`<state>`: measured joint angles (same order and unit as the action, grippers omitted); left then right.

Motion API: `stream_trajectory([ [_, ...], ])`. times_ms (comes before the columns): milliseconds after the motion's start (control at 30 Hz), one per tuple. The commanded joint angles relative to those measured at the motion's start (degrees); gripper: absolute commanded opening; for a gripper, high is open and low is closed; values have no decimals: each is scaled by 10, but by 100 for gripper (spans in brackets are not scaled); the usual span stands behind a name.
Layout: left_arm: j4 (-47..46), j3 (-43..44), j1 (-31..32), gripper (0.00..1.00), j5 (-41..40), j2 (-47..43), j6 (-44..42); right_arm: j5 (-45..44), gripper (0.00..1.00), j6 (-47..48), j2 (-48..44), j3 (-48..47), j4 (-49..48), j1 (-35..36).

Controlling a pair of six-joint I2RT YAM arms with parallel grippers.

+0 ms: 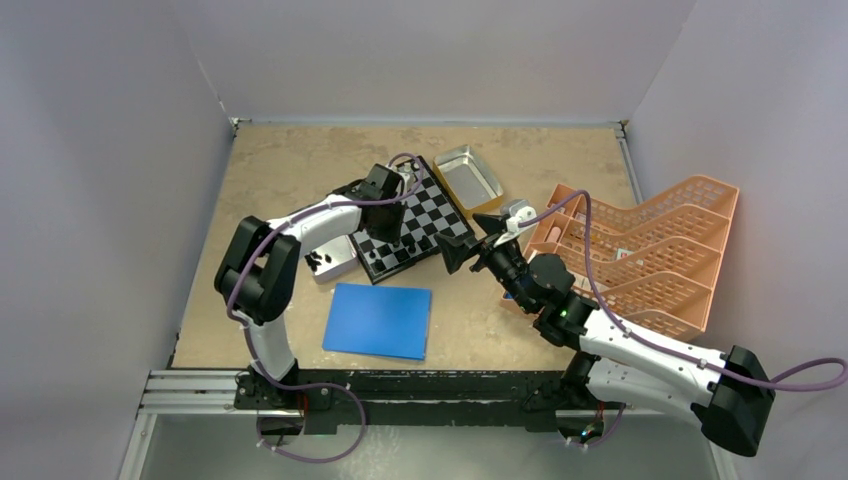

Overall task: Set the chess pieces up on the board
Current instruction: Place the chess piece on the chessboard.

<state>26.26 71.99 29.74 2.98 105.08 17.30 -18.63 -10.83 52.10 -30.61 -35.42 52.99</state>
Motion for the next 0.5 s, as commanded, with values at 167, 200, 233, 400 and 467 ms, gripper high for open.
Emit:
stream_trajectory([
  [167, 0, 11, 7, 23, -2, -8, -8, -12, 99, 5, -4, -2, -23, 3],
  [200, 1, 12, 7, 24, 1, -12, -6, -11, 99, 4, -2, -3, -24, 2],
  [233, 2, 12, 7, 24, 3, -17, -5, -9, 99, 3, 0, -3, -24, 2],
  [400, 8, 20, 7, 25, 5, -38, 10, 8, 99, -1, 4, -9, -18, 2],
  [467, 12, 27, 7, 26, 7, -46, 18, 8, 99, -1, 3, -11, -15, 2],
])
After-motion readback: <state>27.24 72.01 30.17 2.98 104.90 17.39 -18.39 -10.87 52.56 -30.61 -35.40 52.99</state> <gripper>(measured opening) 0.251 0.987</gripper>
